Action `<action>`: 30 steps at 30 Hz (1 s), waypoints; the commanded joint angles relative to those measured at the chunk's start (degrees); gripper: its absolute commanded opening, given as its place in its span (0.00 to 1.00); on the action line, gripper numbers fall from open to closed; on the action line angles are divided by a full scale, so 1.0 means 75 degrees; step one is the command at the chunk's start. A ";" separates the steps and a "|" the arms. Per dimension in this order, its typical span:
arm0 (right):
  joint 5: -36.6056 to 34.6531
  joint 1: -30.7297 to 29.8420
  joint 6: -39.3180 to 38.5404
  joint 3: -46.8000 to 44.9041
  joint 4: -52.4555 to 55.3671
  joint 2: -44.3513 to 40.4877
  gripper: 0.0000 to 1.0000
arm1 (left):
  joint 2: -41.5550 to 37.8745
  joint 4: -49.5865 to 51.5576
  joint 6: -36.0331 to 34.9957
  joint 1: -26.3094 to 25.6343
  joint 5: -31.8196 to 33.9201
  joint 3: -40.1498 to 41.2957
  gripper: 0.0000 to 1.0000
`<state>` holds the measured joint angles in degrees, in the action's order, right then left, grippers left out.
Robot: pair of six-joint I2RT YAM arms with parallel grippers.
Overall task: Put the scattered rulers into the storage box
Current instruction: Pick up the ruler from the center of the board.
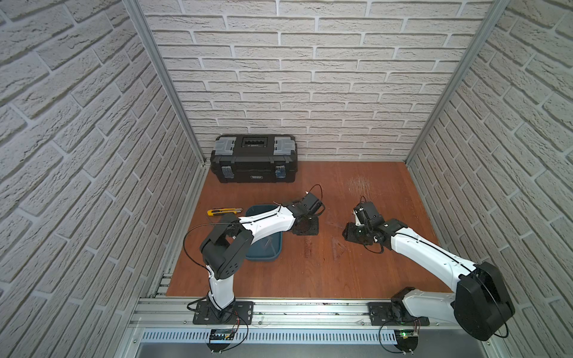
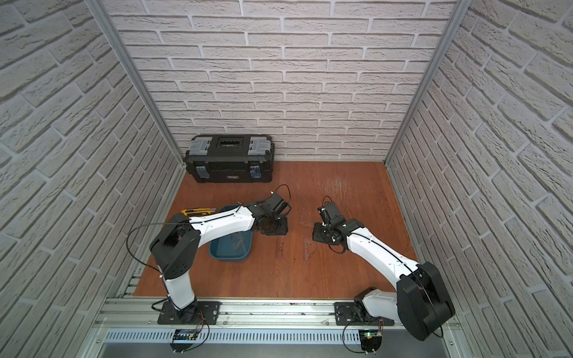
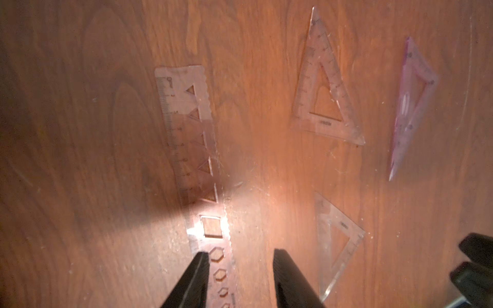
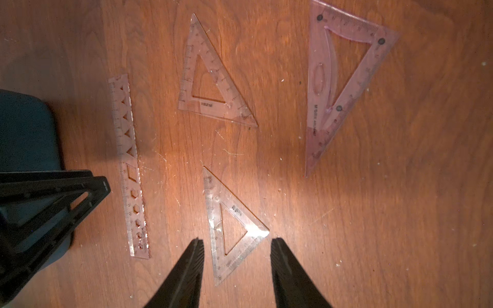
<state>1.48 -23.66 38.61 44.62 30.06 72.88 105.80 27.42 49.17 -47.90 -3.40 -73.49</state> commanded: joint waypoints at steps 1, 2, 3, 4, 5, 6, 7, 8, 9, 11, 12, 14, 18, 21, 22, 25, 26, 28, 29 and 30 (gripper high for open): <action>0.0102 0.0058 0.0032 -0.0156 -0.0266 0.0123 0.43 | 0.0152 -0.0268 0.0150 -0.0084 -0.0142 -0.0228 0.45; 0.0135 0.0061 0.0021 -0.0171 -0.0280 0.0161 0.43 | 0.0194 -0.0286 0.0165 -0.0122 -0.0143 -0.0242 0.45; 0.0191 0.0060 0.0020 -0.0199 -0.0313 0.0195 0.43 | 0.0234 -0.0288 0.0187 -0.0152 -0.0148 -0.0261 0.45; 0.0231 0.0061 0.0024 -0.0219 -0.0336 0.0232 0.42 | 0.0281 -0.0293 0.0201 -0.0174 -0.0156 -0.0277 0.45; 0.0287 0.0054 0.0004 -0.0244 -0.0357 0.0268 0.42 | 0.0312 -0.0316 0.0226 -0.0196 -0.0187 -0.0288 0.45; 0.0326 0.0049 0.0017 -0.0264 -0.0364 0.0303 0.41 | 0.0341 -0.0333 0.0252 -0.0239 -0.0197 -0.0288 0.44; 0.0337 0.0049 0.0008 -0.0283 -0.0358 0.0305 0.41 | 0.0364 -0.0351 0.0264 -0.0278 -0.0203 -0.0304 0.45; 0.0322 0.0044 0.0008 -0.0291 -0.0336 0.0307 0.41 | 0.0398 -0.0331 0.0270 -0.0332 -0.0202 -0.0337 0.44; 0.0264 0.0048 0.0012 -0.0312 -0.0279 0.0283 0.41 | 0.0431 -0.0271 0.0286 -0.0399 -0.0194 -0.0396 0.44; 0.0140 0.0053 0.0042 -0.0290 -0.0141 0.0183 0.43 | 0.0494 -0.0099 0.0368 -0.0511 -0.0167 -0.0520 0.44; 0.0091 0.0054 0.0065 -0.0315 -0.0087 0.0094 0.44 | 0.0525 -0.0049 0.0444 -0.0589 -0.0165 -0.0554 0.44; 0.0053 0.0049 0.0144 -0.0384 -0.0025 -0.0085 0.45 | 0.0564 -0.0025 0.0584 -0.0739 -0.0165 -0.0600 0.45; -0.0009 0.0053 0.0284 -0.0583 0.0191 -0.0452 0.46 | 0.0818 0.0025 0.0880 -0.0986 -0.0209 -0.0763 0.45; -0.0003 0.0059 0.0365 -0.0804 0.0310 -0.0805 0.52 | 0.1054 0.0101 0.1014 -0.1163 -0.0221 -0.0993 0.45; -0.0004 0.0047 0.0381 -0.0851 0.0348 -0.0927 0.53 | 0.1134 0.0139 0.1057 -0.1231 -0.0202 -0.1074 0.45; 0.0043 0.0052 0.0434 -0.1037 0.0415 -0.1391 0.55 | 0.1364 0.0235 0.1151 -0.1405 -0.0157 -0.1301 0.45; 0.0058 0.0055 0.0452 -0.1091 0.0453 -0.1535 0.55 | 0.1446 0.0338 0.1165 -0.1456 -0.0118 -0.1410 0.46; 0.0085 0.0040 0.0454 -0.1131 0.0552 -0.1770 0.56 | 0.1590 0.0540 0.1188 -0.1549 -0.0012 -0.1600 0.46; 0.0090 0.0055 0.0456 -0.1145 0.0616 -0.1886 0.56 | 0.1640 0.0611 0.1199 -0.1587 0.0029 -0.1684 0.47; 0.0102 0.0049 0.0459 -0.1172 0.0671 -0.1993 0.56 | 0.1695 0.0694 0.1212 -0.1633 0.0067 -0.1767 0.47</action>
<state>2.44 -23.51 41.41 36.51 33.87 60.25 117.40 29.78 57.32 -59.35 -4.23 -84.51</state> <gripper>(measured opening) 0.555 0.466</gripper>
